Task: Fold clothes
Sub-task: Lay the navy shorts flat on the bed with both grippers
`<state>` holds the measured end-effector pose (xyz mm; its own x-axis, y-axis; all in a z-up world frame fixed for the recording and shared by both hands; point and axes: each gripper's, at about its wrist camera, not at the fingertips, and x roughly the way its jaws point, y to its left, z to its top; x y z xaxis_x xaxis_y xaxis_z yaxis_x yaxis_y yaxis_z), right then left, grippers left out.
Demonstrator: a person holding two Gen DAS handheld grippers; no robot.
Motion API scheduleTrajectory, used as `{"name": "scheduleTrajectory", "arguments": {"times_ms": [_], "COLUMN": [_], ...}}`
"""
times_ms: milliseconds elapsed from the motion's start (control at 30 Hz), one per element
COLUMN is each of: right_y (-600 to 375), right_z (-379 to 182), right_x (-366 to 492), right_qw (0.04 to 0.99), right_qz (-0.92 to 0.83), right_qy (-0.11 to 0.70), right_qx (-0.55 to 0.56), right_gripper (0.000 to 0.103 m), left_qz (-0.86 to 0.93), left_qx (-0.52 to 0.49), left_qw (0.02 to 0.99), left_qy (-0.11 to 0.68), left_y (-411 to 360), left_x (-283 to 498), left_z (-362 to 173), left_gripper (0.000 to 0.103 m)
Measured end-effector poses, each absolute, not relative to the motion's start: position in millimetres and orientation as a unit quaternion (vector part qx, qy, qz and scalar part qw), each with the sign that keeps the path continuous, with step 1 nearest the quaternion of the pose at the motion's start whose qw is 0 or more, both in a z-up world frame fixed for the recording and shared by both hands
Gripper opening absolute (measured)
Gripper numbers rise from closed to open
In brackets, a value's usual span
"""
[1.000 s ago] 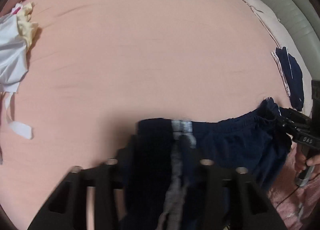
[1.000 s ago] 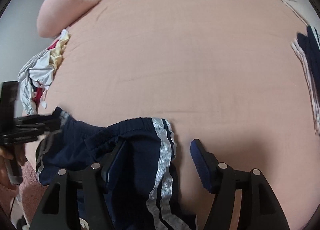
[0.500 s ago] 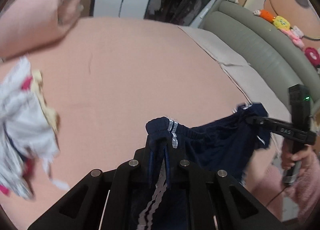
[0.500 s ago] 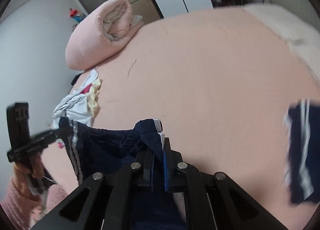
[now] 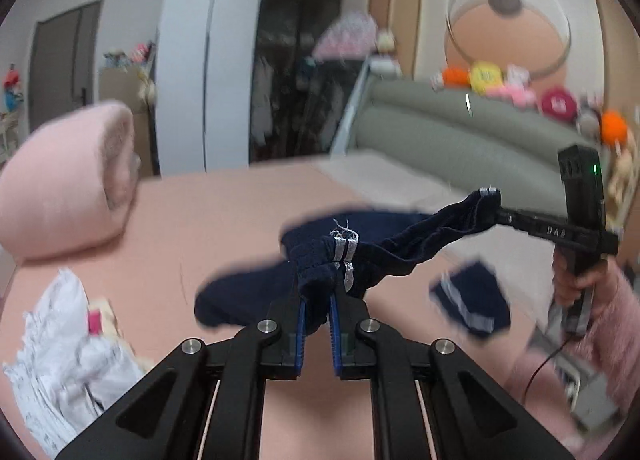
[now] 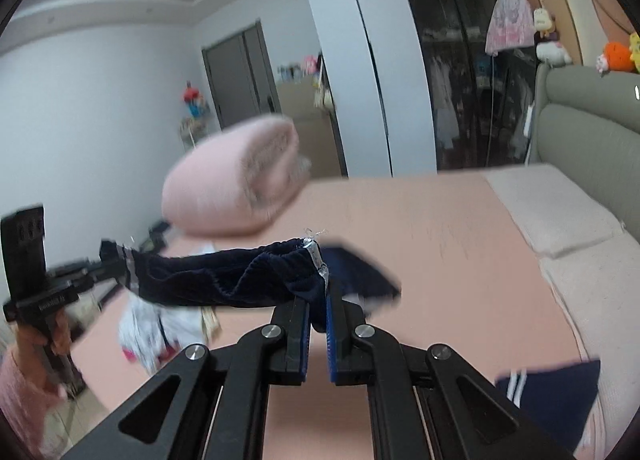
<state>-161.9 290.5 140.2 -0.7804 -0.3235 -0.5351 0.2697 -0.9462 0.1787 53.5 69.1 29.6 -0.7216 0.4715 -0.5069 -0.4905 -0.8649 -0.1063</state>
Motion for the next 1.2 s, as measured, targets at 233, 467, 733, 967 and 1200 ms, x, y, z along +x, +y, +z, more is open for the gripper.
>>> {"name": "scheduleTrajectory", "arguments": {"times_ms": [233,467,733,967,1200], "right_y": [269,287,257,210,247], "right_z": [-121,-119,-90,-141,-139], "right_x": [-162,-152,-144,-169,-138], "right_qw": [0.118,0.097,0.118,0.084,0.059], "right_qz": [-0.812,-0.808,-0.844,-0.820,-0.811], "right_qy": [0.025,-0.024,0.020,0.096,0.120], "right_qx": [0.571,0.580,0.522,0.558,0.570], "right_gripper": [0.005,0.006,0.034,0.033,0.033], "left_qz": [0.843,0.822,0.867,0.843,0.818], "left_qx": [-0.495,-0.524,-0.467,-0.516,-0.528], "left_qw": [0.189,0.181,0.174,0.147,0.209], "left_qy": [0.092,0.132,0.022,0.049,0.087], "left_y": [93,67,8,16,-21], "left_x": [32,76,85,80,137], "left_z": [-217,-249,-196,-221,-239], "left_gripper": [0.008,0.037,0.051,0.029,0.017]}}
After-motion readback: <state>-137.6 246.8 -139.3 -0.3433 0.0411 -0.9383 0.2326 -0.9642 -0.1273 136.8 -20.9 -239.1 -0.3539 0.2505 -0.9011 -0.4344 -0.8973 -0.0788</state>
